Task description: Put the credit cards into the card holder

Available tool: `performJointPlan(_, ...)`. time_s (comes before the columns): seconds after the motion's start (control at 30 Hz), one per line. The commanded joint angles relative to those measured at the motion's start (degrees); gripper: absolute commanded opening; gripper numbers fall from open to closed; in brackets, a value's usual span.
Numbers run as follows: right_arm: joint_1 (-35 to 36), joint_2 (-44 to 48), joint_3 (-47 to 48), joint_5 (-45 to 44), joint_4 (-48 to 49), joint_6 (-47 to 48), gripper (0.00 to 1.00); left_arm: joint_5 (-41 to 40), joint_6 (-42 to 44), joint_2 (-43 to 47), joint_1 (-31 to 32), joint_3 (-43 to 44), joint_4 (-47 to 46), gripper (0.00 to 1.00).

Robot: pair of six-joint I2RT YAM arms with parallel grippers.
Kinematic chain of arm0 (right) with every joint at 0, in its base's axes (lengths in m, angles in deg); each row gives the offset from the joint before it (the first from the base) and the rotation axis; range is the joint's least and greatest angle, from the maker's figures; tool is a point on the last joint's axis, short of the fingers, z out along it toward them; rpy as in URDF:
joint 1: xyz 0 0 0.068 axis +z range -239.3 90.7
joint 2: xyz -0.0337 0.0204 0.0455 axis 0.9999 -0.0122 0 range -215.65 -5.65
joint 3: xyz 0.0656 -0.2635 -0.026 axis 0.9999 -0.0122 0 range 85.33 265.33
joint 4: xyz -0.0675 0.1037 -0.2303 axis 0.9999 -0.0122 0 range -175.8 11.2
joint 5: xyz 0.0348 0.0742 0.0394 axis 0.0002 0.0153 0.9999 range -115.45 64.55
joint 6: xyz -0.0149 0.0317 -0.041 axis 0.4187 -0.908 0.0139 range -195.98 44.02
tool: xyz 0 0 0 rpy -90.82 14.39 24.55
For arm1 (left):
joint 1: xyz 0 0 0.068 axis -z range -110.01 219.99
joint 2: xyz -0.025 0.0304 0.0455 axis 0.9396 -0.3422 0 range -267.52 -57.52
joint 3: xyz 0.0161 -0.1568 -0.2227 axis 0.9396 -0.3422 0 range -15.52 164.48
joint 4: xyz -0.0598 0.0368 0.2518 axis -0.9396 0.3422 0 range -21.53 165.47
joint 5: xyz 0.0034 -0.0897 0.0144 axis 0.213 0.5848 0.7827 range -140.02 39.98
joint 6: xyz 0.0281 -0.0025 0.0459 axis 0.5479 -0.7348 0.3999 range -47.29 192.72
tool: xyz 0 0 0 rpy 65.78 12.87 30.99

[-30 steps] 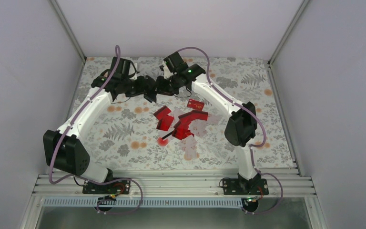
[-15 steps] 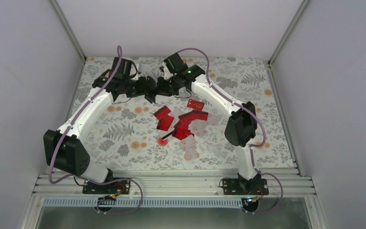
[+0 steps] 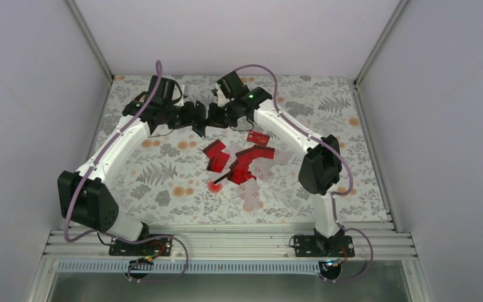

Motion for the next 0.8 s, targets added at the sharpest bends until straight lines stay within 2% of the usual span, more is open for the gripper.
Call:
performJointPlan(0.0,-0.56,1.72,-3.86,-4.87,-2.52,0.94,0.04,3.82,0.15,2.79,0.64,1.53,-4.45,0.02)
performJointPlan(0.33,-3.71,7.46,-19.72,-5.73,3.53,1.73,0.04,3.99,-0.81,4.25,0.63,0.13,-5.9,0.03)
performJointPlan(0.6,-5.66,9.39,-25.39,-3.72,4.91,4.23,0.04,4.41,-0.8,4.26,0.66,-0.76,-6.99,0.02)
performJointPlan(0.77,-9.17,15.86,-31.0,5.51,9.67,8.33,0.21,4.52,0.66,4.67,0.64,-1.11,-7.12,0.02)
